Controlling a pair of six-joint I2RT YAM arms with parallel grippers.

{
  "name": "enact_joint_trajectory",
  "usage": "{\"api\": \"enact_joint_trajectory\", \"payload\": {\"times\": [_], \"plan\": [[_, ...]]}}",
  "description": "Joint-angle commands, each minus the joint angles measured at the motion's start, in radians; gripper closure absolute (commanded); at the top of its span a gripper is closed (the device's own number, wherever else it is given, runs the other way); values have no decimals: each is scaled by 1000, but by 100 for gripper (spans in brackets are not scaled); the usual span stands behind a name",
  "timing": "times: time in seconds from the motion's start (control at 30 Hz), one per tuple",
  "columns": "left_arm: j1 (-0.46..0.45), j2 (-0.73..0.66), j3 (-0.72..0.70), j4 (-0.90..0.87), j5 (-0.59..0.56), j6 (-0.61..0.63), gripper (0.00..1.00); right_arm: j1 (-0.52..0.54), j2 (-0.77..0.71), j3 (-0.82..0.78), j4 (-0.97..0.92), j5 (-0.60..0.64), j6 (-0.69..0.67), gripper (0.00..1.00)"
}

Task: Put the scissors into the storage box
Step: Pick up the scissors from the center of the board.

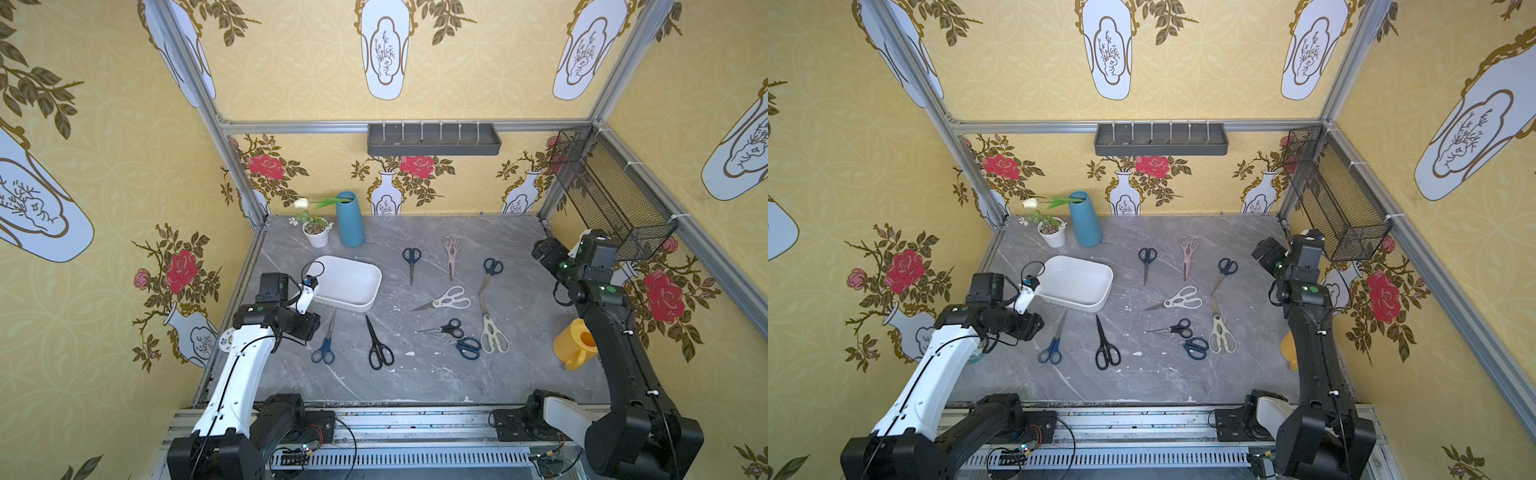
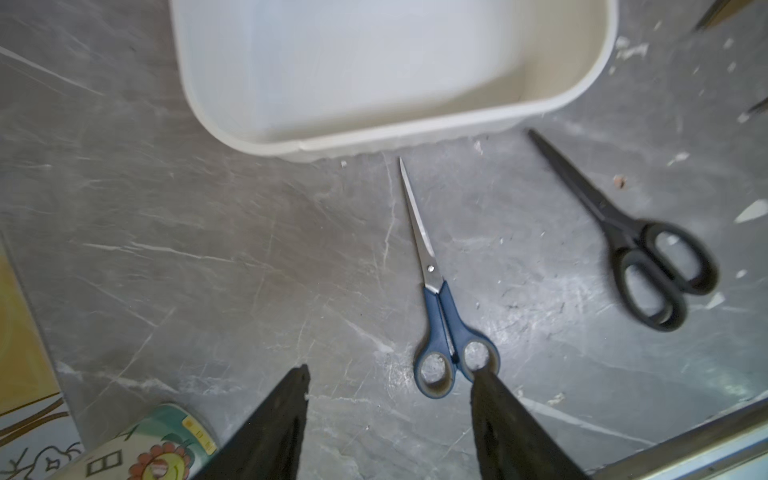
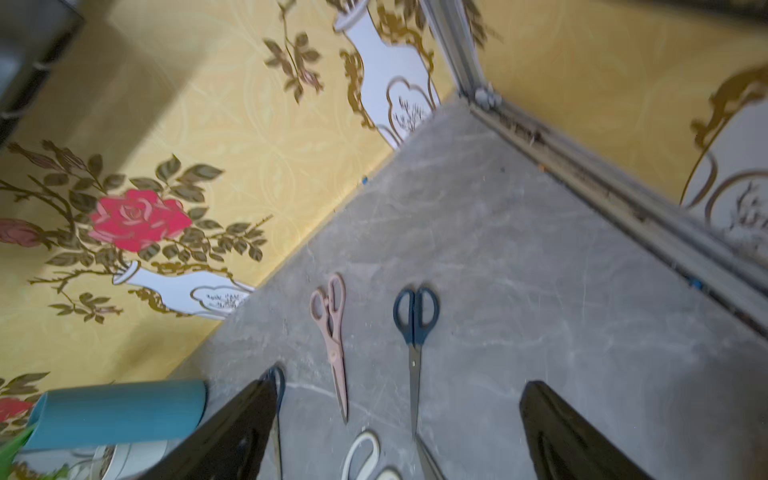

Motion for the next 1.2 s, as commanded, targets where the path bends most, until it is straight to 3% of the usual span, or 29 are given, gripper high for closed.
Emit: {"api": "enact_joint_trajectory", "payload": {"times": [0.0, 0.1, 0.13, 0.23, 0.3, 0.37, 0.5, 0.6, 0.73, 1.17], "plan": [[6, 17, -49, 47, -65, 189, 42, -1, -55, -53, -83, -196, 8, 3], [5, 35, -54, -33, -59, 229, 42, 27, -18, -41, -165, -348, -40, 1], [5, 45, -56, -51, -53, 229, 42, 70, 1, -42, -194, -344, -35, 4], [7, 74, -61, -71, -29, 204, 40, 394, 54, -58, -228, -173, 40, 18], [5, 77, -61, -58, -19, 165, 37, 648, 156, -36, -260, -56, 119, 31], [6, 75, -60, -49, -5, 133, 36, 859, 279, 22, -280, 29, 184, 36], [4, 88, -71, -37, 11, 106, 38, 1130, 541, 183, -280, 93, 256, 41], [0, 112, -116, 7, 15, 124, 43, 1221, 675, 269, -226, 97, 268, 41], [-4, 166, -142, 61, -10, 143, 57, 1264, 731, 309, -180, 96, 274, 39], [-4, 245, -175, 101, -16, 186, 65, 1251, 534, 151, -130, 219, 381, 38]]}}
